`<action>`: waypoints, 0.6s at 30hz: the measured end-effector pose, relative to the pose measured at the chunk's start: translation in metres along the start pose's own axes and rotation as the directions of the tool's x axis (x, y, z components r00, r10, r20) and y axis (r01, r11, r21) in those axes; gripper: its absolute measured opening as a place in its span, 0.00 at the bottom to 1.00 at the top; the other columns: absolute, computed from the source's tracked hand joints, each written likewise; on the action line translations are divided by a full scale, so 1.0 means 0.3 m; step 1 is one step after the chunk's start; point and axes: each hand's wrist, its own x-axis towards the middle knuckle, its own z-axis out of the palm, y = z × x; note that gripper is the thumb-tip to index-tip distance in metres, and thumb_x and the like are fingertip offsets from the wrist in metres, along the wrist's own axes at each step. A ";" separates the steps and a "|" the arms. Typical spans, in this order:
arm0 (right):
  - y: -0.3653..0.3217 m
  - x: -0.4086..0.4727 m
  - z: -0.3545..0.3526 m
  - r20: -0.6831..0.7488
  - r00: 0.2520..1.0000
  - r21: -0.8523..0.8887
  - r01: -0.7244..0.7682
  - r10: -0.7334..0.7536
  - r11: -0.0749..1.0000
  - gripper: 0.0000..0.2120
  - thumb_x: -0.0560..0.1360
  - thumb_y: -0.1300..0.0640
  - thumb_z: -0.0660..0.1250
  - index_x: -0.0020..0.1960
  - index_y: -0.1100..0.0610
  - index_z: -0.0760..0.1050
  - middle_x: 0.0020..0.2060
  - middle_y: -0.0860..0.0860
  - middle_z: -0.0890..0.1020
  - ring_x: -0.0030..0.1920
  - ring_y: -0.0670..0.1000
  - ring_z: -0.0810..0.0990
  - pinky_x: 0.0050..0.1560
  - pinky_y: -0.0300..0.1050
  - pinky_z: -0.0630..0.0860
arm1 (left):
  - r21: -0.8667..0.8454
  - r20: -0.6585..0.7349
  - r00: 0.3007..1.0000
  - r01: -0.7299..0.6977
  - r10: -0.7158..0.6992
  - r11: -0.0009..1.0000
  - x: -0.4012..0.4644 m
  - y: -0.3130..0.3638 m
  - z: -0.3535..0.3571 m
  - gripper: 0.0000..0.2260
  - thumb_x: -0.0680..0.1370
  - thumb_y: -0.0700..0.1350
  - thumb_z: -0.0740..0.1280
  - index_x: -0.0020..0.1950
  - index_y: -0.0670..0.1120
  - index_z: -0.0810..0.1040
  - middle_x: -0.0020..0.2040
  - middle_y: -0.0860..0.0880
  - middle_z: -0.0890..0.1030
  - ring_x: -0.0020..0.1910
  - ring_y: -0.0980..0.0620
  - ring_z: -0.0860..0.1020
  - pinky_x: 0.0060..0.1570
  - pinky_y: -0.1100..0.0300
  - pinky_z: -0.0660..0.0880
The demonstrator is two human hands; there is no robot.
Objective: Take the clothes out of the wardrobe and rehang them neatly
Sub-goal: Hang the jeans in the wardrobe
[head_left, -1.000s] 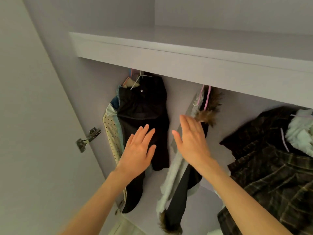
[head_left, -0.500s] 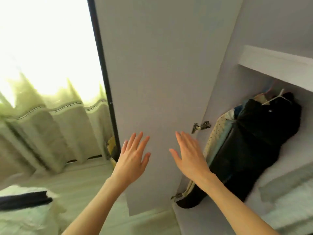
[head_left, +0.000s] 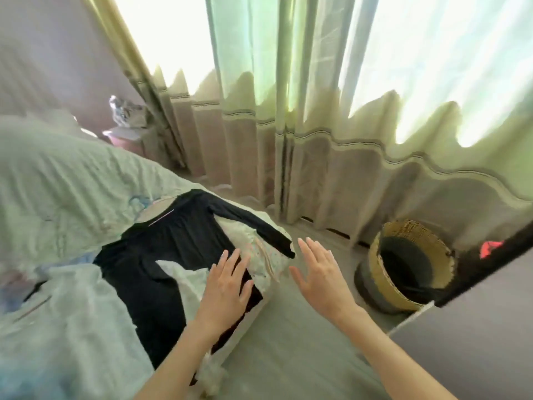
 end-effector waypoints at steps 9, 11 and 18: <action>-0.341 0.203 0.349 0.291 0.918 0.042 0.270 -0.270 0.962 0.29 0.80 0.45 0.51 0.77 0.53 0.47 0.76 0.49 0.53 0.76 0.49 0.47 0.74 0.45 0.43 | -0.047 -0.113 0.901 0.416 -0.418 0.908 -0.233 -0.442 -0.091 0.32 0.74 0.61 0.40 0.75 0.49 0.57 0.76 0.49 0.55 0.76 0.49 0.47 0.73 0.54 0.48; -0.407 0.245 0.412 0.344 0.882 0.053 0.325 -0.323 0.944 0.29 0.81 0.44 0.51 0.77 0.53 0.46 0.76 0.49 0.52 0.76 0.49 0.46 0.74 0.46 0.44 | -0.062 -0.095 0.854 0.508 -0.512 0.859 -0.283 -0.494 -0.088 0.25 0.79 0.57 0.47 0.75 0.50 0.55 0.76 0.49 0.52 0.76 0.50 0.45 0.73 0.56 0.46; -0.677 0.384 0.621 0.460 0.693 0.156 0.552 -0.555 0.819 0.28 0.80 0.45 0.53 0.76 0.54 0.51 0.73 0.50 0.61 0.73 0.50 0.56 0.73 0.45 0.50 | -0.127 -0.130 0.611 0.771 -0.781 0.625 -0.439 -0.675 -0.123 0.33 0.73 0.60 0.39 0.75 0.50 0.55 0.77 0.49 0.51 0.76 0.50 0.44 0.73 0.55 0.44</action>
